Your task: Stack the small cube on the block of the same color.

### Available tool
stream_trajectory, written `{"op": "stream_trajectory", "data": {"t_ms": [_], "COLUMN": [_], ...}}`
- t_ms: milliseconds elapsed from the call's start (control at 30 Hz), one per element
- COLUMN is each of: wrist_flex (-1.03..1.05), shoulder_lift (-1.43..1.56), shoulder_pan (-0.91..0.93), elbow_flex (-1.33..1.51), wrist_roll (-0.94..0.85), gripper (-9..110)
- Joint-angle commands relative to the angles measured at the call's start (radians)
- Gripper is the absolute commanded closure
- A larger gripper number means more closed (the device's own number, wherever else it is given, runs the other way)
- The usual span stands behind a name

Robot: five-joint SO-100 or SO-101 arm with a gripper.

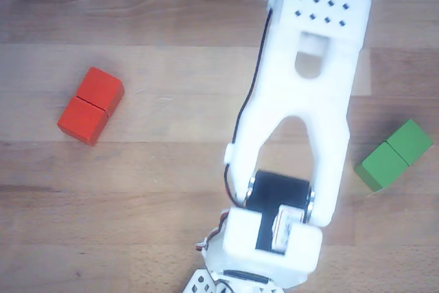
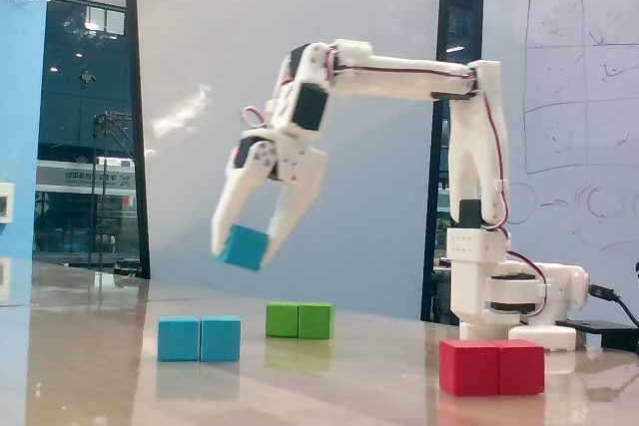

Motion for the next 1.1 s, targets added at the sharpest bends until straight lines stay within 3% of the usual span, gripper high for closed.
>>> {"op": "stream_trajectory", "data": {"t_ms": [0, 333, 1067], "wrist_flex": [0.011, 0.018, 0.003], "shoulder_lift": [-0.069, -0.219, -0.262], "shoulder_pan": [0.014, 0.015, 0.017], "elbow_flex": [-0.204, -0.279, -0.279], "wrist_roll": [-0.009, -0.009, -0.009], "gripper": [87, 87, 87]}}
